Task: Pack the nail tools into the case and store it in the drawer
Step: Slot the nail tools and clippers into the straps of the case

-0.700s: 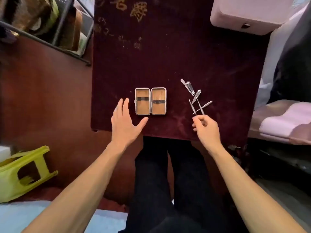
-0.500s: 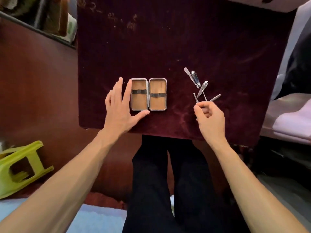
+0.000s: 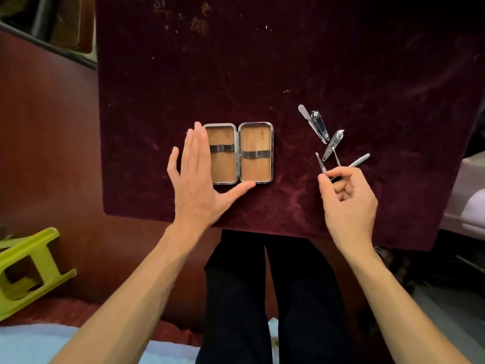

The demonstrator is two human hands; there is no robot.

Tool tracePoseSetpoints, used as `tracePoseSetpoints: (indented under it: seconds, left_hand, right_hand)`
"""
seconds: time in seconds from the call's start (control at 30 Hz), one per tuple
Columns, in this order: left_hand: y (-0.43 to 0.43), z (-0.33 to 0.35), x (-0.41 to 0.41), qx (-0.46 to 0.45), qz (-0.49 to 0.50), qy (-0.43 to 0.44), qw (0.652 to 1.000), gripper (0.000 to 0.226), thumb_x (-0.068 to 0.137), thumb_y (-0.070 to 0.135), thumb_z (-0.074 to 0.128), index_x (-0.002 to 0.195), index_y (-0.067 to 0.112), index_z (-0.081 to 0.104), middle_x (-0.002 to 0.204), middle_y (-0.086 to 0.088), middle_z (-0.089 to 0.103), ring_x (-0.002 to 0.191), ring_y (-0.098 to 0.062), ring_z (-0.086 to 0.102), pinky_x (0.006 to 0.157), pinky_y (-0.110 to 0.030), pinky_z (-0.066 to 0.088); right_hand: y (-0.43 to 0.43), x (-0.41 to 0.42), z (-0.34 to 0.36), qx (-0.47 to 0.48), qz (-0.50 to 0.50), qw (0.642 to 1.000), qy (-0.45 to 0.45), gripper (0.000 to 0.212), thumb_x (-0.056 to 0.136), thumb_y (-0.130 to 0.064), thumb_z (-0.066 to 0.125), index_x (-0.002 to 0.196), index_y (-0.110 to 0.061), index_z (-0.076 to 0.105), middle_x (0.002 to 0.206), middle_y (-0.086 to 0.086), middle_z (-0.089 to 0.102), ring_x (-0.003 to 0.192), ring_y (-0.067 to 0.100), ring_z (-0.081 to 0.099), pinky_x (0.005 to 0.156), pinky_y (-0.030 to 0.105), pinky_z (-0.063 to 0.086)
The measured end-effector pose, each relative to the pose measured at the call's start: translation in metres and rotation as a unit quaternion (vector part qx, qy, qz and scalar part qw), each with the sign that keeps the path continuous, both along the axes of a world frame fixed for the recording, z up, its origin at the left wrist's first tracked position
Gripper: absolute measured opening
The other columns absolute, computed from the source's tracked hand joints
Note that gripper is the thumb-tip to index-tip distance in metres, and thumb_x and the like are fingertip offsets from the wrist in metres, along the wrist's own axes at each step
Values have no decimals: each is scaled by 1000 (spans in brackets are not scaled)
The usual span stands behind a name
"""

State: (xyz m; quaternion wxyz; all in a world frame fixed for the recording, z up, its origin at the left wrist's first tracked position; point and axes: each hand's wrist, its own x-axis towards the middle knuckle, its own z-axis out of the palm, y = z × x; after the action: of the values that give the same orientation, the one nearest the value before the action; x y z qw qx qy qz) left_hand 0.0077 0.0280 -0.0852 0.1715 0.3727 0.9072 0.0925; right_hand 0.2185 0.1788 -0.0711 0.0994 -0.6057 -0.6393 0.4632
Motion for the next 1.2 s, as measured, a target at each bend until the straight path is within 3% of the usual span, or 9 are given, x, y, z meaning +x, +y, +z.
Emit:
tracePoseSetpoints:
  seconds: [0.27, 0.43, 0.57, 0.67, 0.8, 0.97, 1.2]
  left_hand:
    - [22, 0, 23, 2, 18, -14, 1000, 130, 76, 90, 55, 165, 7, 9, 175, -7, 9, 163, -20, 7, 131, -46, 2]
    - [22, 4, 18, 47, 18, -42, 998, 124, 78, 83, 60, 165, 10, 11, 174, -7, 12, 162, -22, 13, 129, -50, 12]
    - [24, -3, -3, 61, -116, 20, 991, 113, 81, 81, 57, 163, 12, 22, 172, -14, 16, 159, -27, 22, 126, -50, 17]
    - [35, -9, -14, 55, -178, 60, 981, 111, 80, 84, 55, 160, 11, 32, 169, -13, 27, 158, -28, 27, 125, -51, 21]
    - [37, -12, -27, 64, -170, 65, 981, 115, 78, 90, 50, 158, 8, 35, 166, -9, 34, 155, -26, 31, 123, -47, 24]
    - [29, -14, -40, 68, -145, 49, 986, 123, 78, 86, 56, 161, 0, 25, 170, -16, 23, 159, -30, 23, 130, -46, 23]
    - [14, -14, -39, 65, -107, 53, 991, 102, 90, 70, 51, 162, 2, 24, 171, -14, 23, 159, -25, 23, 133, -41, 13]
  right_hand:
    - [0, 2, -3, 20, -4, 1000, 2, 14, 99, -36, 74, 95, -47, 66, 74, -2, 67, 52, 5, 56, 55, 12, 45]
    - [5, 3, 0, 33, -13, 999, 19, 9, 97, -36, 76, 101, -40, 70, 71, -14, 64, 52, 3, 56, 53, 10, 45]
    - [17, 8, -3, 78, -22, 997, 7, 10, 96, -38, 75, 105, -40, 70, 78, -12, 65, 55, 6, 57, 56, 10, 46]
    - [23, 8, -10, 108, 2, 994, -17, 17, 97, -25, 79, 111, -33, 78, 70, -9, 59, 58, 9, 54, 58, 11, 46]
    - [29, 2, -9, 152, 19, 987, -39, 16, 93, -18, 82, 103, -31, 80, 78, -7, 53, 67, 11, 54, 57, 6, 42]
    - [28, -10, -3, 150, 19, 988, -28, 20, 93, -24, 82, 99, -42, 75, 89, -21, 47, 66, -7, 49, 61, 1, 40]
    - [23, -29, 12, 148, 8, 989, -10, 14, 96, -25, 78, 94, -36, 71, 98, -25, 52, 82, -4, 55, 69, 3, 42]
